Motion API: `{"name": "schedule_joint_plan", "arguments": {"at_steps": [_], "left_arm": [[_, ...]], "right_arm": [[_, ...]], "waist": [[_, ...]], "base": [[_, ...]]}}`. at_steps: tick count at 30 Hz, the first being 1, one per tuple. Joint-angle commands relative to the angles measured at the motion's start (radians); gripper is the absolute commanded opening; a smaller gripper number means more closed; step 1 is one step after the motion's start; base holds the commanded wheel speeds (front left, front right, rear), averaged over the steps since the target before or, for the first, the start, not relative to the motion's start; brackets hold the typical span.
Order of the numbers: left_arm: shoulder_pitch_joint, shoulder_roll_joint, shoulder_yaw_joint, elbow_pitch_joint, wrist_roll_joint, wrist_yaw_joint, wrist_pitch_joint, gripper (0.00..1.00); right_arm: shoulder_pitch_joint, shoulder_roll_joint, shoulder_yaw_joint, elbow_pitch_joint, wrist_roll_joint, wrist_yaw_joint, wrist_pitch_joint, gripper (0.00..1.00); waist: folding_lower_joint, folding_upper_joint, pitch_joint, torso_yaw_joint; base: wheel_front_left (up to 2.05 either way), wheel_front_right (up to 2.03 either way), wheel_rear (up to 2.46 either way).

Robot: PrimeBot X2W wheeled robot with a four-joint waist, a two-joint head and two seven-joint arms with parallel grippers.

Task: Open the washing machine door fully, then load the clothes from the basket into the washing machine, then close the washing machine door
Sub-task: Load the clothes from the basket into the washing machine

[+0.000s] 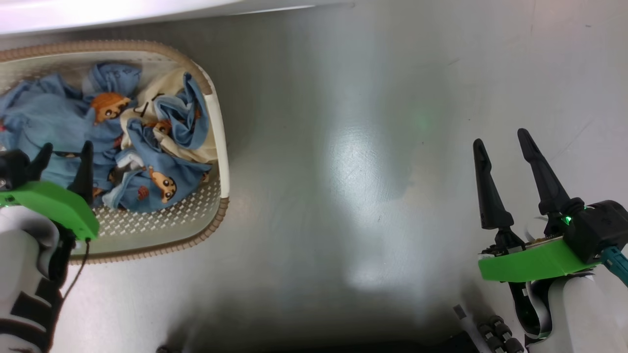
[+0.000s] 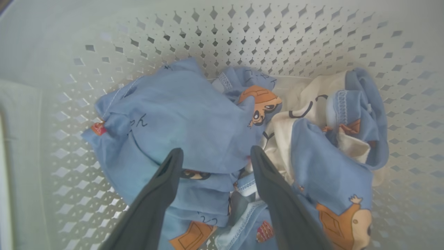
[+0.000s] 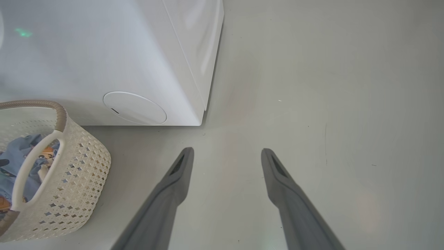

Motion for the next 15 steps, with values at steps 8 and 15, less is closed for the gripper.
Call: {"name": "schedule_joint_plan", "arguments": {"at_steps": [8,15], "left_arm": [[-0.057,0.084,-0.034,0.098,-0.011,-0.002,-0.006,1.0],[-0.104,0.078,-0.069,0.188,-0.046,-0.002,0.008,1.0]], "right_arm": [[0.046,0.003,0.024,-0.034,-0.003,0.002,-0.005,1.0],[0.059,0.003,0.025,-0.042,-0.004,0.002,-0.005,1.0]], "waist": [[0.0,-0.0001,0.018,-0.018],[0.0,-0.0001,0.02,-0.032]], "base": [[0.0,0.0,0.0],[0.0,0.0,0.0]]}}
